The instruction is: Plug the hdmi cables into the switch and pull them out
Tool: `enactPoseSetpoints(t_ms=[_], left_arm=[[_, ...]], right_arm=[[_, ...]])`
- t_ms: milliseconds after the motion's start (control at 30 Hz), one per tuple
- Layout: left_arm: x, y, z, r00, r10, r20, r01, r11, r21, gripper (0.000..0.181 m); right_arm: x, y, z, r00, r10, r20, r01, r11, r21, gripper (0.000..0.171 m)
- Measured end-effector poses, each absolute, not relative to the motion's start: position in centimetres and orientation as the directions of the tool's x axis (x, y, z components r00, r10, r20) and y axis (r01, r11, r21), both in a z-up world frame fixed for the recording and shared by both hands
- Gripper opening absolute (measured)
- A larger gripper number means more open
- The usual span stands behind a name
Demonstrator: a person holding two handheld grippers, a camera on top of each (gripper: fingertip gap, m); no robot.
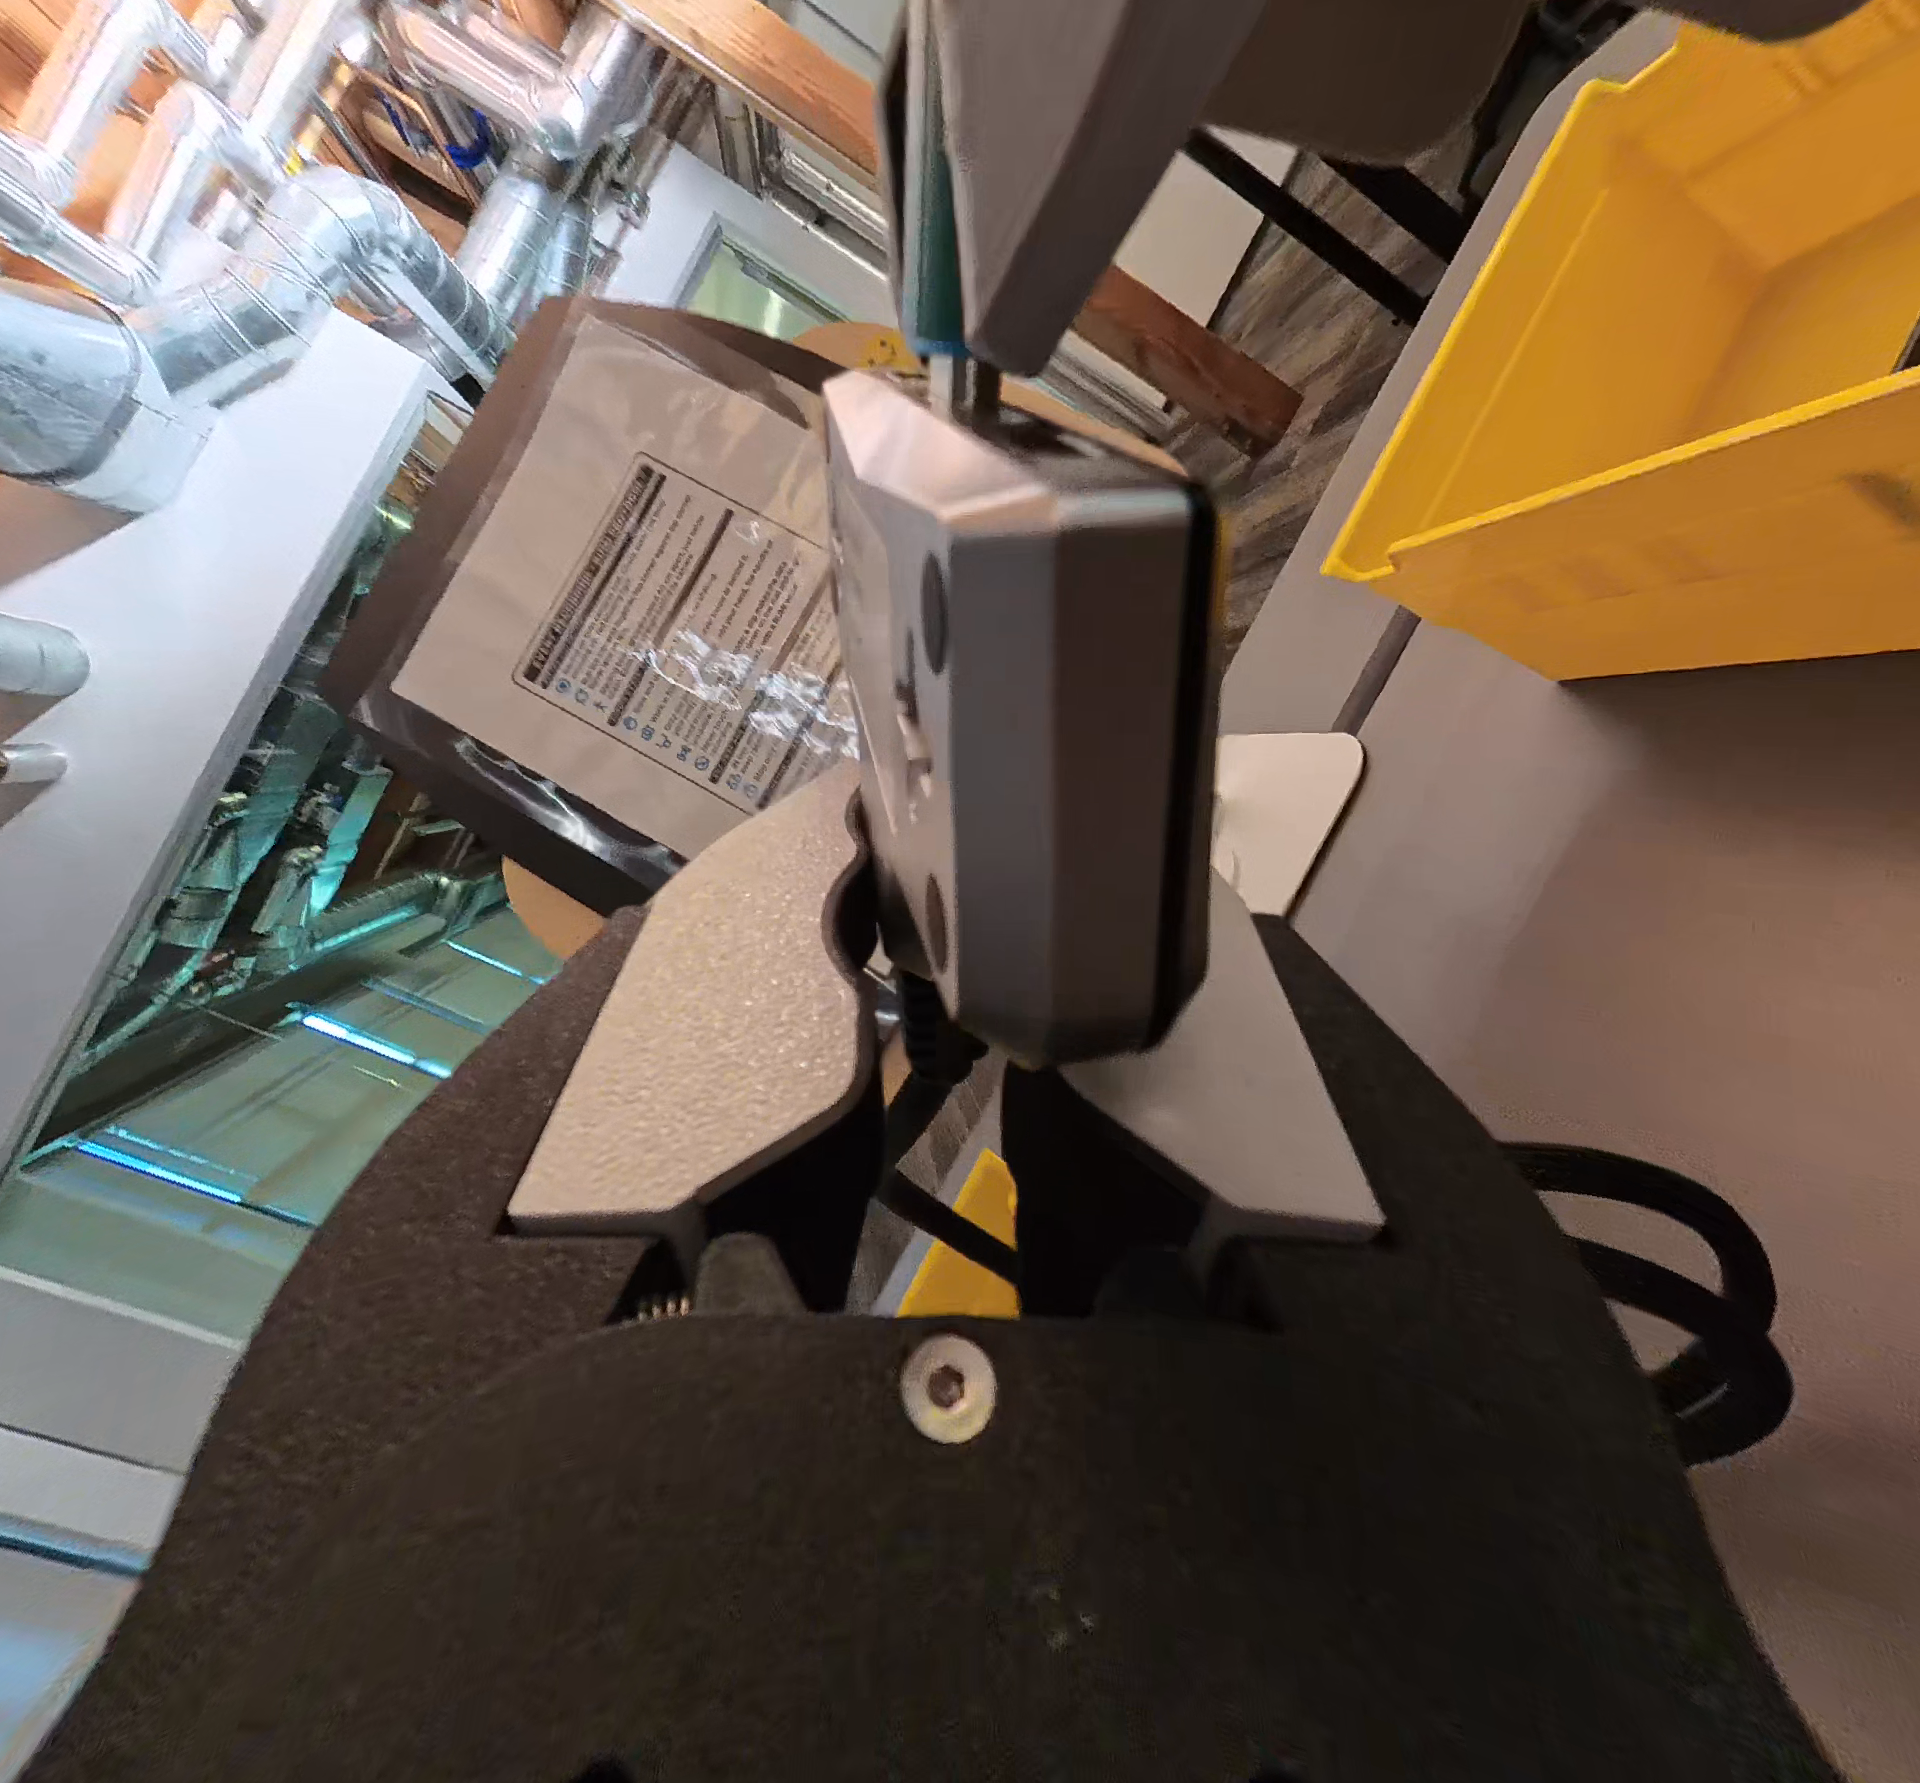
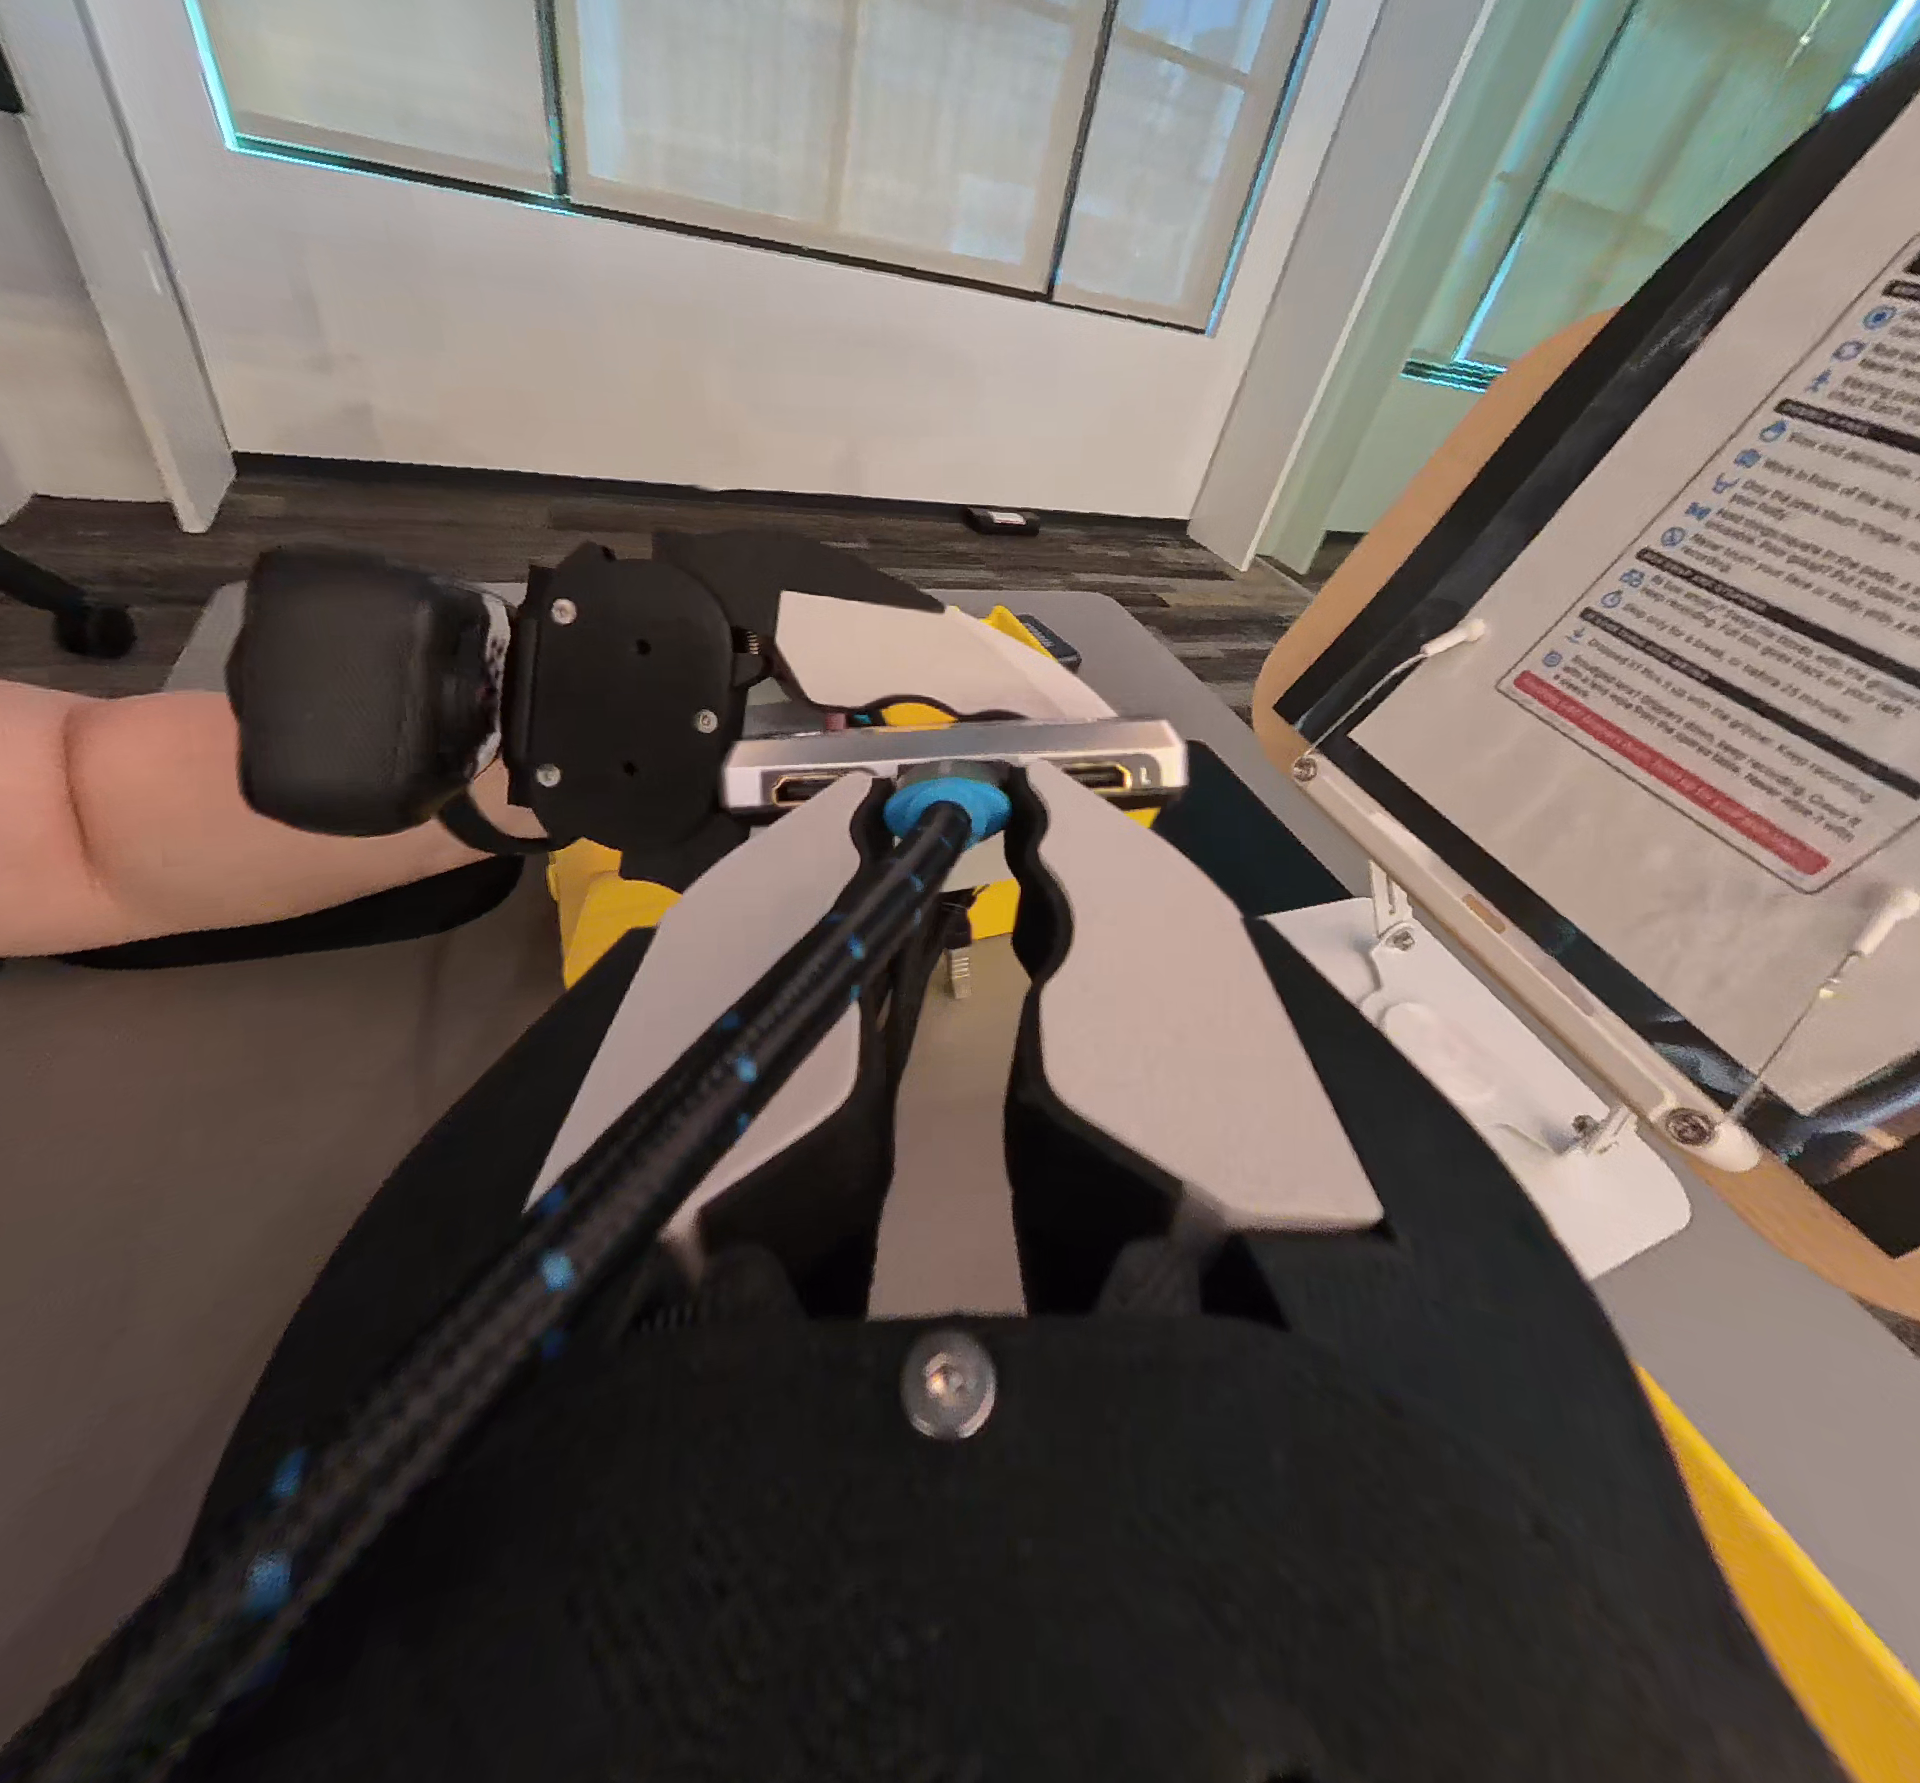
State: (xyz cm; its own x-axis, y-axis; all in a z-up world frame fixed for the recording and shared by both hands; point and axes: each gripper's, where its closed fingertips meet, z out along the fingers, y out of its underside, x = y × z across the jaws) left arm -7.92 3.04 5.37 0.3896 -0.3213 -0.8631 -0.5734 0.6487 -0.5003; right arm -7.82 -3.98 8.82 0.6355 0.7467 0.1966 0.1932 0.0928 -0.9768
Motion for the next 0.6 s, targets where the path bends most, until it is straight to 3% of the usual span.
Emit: enactPoseSetpoints(t_ms=[100,167,233,333,467,600], left_arm=[[-11.6,8.2,4.2,0.435,-0.334,-0.836,-0.697,0.463,-0.548,0.021],[-12.7,8.3,5.7,0.504,-0.412,-0.759,-0.589,0.479,-0.651,0.022],[-12.3,6.7,7.5,0.53,-0.449,-0.719,-0.503,0.516,-0.693,0.022],[-10.5,4.9,7.2,0.462,-0.449,-0.765,-0.507,0.574,-0.643,0.023],[-9.0,3.5,6.1,0.378,-0.441,-0.814,-0.539,0.61,-0.581,0.024],[-8.6,2.7,6.3,0.37,-0.467,-0.803,-0.521,0.612,-0.595,0.024]], right_arm=[[-3.9,-5.0,13.6,0.762,0.609,0.219,0.106,0.217,-0.97,0.021],[-1.7,-6.4,15.6,0.769,0.588,0.251,0.11,0.266,-0.958,0.021],[-0.8,-6.2,15.2,0.753,0.622,0.214,0.115,0.196,-0.974,0.021],[-0.4,-4.7,12.4,0.729,0.653,0.203,0.212,0.067,-0.975,0.022],[4.2,-2.4,10.4,0.821,0.53,0.212,0.283,-0.055,-0.958,0.022],[10.2,-2.4,11.6,0.908,0.379,0.18,0.219,-0.061,-0.974,0.022]])
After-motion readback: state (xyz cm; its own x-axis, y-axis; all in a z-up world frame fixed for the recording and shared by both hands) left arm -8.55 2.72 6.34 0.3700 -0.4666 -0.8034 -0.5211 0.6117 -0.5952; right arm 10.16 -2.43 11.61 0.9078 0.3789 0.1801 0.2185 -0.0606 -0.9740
